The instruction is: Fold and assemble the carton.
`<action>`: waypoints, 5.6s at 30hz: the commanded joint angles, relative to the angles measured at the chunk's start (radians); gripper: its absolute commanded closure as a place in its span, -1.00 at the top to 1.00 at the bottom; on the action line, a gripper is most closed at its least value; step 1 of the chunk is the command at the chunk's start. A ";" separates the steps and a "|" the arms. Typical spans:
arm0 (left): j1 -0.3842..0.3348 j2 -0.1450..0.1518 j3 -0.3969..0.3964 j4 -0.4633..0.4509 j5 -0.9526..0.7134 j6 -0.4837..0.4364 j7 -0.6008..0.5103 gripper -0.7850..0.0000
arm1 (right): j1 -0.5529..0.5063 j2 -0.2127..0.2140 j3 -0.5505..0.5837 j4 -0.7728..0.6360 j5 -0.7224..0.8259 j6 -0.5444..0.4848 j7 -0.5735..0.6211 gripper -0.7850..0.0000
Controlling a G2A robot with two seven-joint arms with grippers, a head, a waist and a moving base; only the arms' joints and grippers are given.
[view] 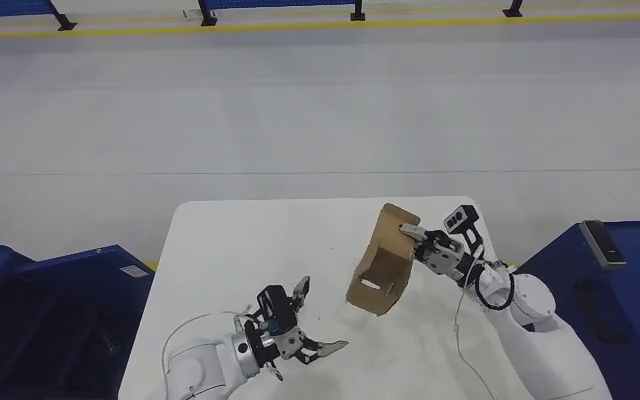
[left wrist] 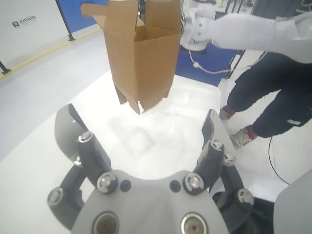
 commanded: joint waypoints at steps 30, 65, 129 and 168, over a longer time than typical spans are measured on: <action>0.010 -0.075 0.200 0.103 0.512 0.719 0.513 1.00 | 0.122 -0.086 -0.204 0.226 0.626 0.512 -0.058 -1.00; 0.005 -0.110 0.233 0.077 0.672 0.818 0.429 -1.00 | 0.101 -0.120 -0.237 0.200 0.562 0.495 -0.056 1.00; -0.160 -0.098 0.119 0.239 -1.728 0.531 -0.605 -1.00 | -0.098 -0.004 0.156 -0.053 -0.090 0.243 0.522 0.79; -0.151 -0.113 0.166 0.261 -1.757 0.549 -0.631 -1.00 | -0.064 0.012 0.097 0.022 -0.190 0.208 0.490 -0.11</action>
